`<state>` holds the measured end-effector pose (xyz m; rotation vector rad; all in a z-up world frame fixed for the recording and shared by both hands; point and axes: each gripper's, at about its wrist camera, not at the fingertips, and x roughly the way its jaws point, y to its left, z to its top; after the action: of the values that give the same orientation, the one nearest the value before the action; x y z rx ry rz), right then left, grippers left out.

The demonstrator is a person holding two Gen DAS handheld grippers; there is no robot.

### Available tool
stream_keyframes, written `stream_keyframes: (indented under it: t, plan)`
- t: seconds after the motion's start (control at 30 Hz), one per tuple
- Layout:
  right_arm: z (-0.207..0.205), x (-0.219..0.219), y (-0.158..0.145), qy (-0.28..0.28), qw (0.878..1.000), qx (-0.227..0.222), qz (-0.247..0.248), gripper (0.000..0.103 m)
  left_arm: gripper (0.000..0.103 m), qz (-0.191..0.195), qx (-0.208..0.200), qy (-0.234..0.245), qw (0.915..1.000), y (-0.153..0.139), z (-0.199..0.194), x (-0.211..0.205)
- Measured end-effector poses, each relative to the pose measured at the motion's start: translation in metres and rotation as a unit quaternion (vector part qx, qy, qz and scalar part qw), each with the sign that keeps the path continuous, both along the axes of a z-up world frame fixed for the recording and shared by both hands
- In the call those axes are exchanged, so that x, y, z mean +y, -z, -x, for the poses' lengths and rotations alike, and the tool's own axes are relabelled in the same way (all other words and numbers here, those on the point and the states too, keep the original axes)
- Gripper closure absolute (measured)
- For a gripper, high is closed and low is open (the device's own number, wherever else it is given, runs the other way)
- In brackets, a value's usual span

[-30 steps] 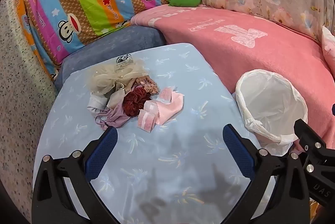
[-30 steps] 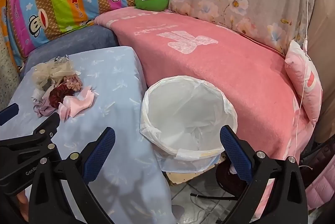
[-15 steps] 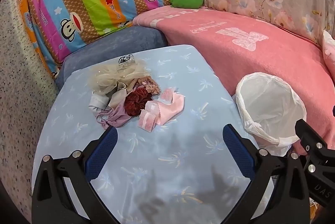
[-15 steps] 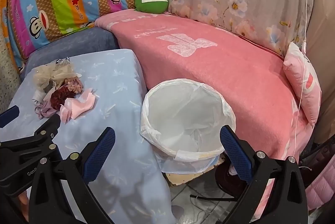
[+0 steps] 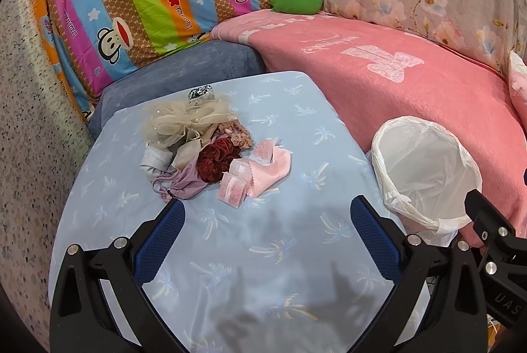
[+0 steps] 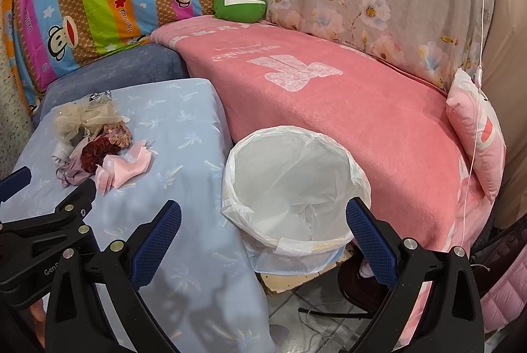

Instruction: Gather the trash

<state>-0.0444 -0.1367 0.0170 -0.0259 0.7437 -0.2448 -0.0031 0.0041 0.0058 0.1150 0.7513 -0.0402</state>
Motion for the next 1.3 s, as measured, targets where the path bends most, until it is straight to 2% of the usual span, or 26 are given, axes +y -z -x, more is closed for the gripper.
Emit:
stream_keyframes:
  t: [1.3]
  plan:
    - [-0.0008, 0.0023, -0.0008, -0.003, 1.0, -0.004, -0.005, 0.006, 0.007, 0.003, -0.007, -0.003, 1.0, -0.0008, -0.0008, 0.0047]
